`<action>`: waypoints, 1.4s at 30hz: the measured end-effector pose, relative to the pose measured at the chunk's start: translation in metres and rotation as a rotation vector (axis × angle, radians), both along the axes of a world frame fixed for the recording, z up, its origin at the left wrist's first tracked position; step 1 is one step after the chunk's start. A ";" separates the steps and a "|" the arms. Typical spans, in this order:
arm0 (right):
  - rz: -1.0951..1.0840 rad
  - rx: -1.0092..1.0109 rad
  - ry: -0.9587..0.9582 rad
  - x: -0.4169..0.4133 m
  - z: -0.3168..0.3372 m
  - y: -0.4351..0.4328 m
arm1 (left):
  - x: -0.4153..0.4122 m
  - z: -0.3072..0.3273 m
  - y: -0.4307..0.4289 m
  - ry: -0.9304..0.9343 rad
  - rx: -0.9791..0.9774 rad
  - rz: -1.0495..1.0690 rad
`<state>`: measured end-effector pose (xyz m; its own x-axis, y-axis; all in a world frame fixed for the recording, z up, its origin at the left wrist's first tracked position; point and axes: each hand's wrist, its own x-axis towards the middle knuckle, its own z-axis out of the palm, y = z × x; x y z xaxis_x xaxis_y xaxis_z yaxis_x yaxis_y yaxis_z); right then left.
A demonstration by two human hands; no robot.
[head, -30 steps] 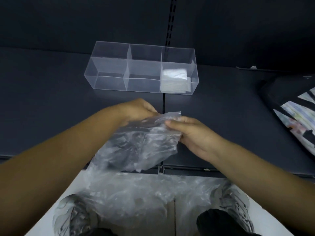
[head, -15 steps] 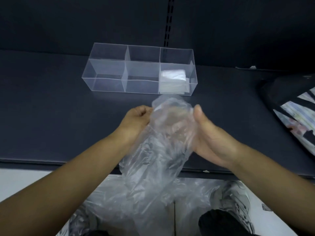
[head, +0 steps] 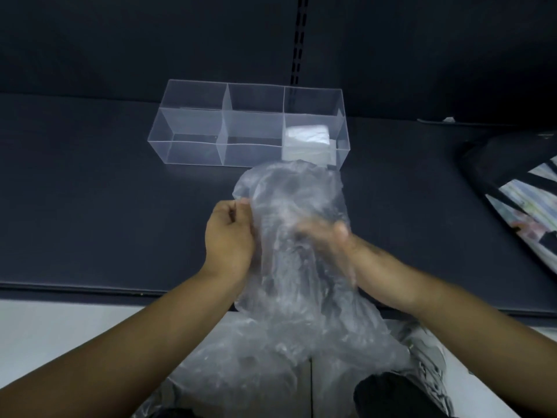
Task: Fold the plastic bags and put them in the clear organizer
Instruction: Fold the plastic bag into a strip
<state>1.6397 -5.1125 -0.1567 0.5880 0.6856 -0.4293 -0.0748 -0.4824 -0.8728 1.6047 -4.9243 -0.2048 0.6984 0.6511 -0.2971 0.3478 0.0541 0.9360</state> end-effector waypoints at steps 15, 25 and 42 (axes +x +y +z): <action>-0.531 0.283 0.389 0.079 -0.023 -0.075 | -0.025 -0.005 0.065 0.250 -0.073 -0.302; -0.333 0.066 0.068 0.072 -0.033 -0.059 | 0.044 0.011 0.079 0.367 -0.424 -0.331; -0.593 0.074 -0.065 0.113 -0.039 -0.075 | 0.029 -0.005 0.091 0.083 -0.142 -0.062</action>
<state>1.7527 -5.1880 -0.1952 0.9028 0.2591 -0.3434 -0.2580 -0.3125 -0.9142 1.6333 -4.8334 -0.2095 0.7054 0.5548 -0.4412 0.4300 0.1599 0.8885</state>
